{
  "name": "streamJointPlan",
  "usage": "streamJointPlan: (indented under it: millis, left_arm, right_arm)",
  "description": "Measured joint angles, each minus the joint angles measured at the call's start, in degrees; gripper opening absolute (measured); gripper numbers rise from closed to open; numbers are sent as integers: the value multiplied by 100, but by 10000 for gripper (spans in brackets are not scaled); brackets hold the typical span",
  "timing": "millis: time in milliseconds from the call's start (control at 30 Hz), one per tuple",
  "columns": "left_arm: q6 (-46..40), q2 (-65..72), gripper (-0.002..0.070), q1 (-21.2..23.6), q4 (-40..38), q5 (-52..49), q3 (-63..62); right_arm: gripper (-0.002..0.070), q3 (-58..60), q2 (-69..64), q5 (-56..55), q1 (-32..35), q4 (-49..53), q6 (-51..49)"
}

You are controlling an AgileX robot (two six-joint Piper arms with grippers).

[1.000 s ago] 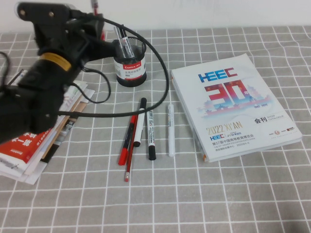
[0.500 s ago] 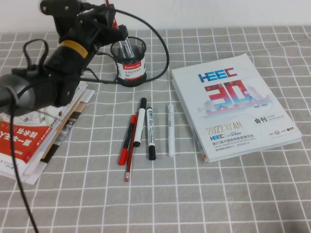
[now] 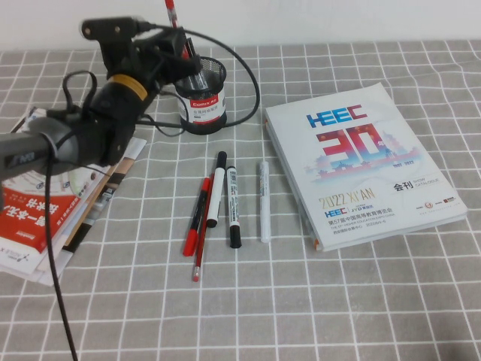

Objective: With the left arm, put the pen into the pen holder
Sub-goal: Place the pen onto the pen holder

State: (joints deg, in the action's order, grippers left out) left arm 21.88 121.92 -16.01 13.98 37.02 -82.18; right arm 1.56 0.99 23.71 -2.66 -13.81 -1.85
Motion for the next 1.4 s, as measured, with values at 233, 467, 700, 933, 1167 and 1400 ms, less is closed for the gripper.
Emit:
streamJointPlan:
  millis: [233, 467, 700, 933, 1167, 1400]
  left_arm:
    - [14, 285, 73, 0, 8, 26, -78]
    - [18, 339, 73, 0, 13, 10, -103]
    - [-168, 339, 73, 0, 13, 10, -103]
    - [-541, 372, 73, 0, 13, 150, -103]
    - [-561, 500, 73, 0, -10, 203, -180]
    - [-561, 514, 73, 0, -24, 179, -189]
  right_arm:
    - [-15, 0, 0, 0, 0, -12, 0]
    - [-15, 0, 0, 0, 0, -12, 0]
    - [-15, 0, 0, 0, 0, -12, 0]
    - [-15, 0, 0, 0, 0, -12, 0]
    - [-15, 0, 0, 0, 0, -12, 0]
    - [-15, 0, 0, 2, 0, -12, 0]
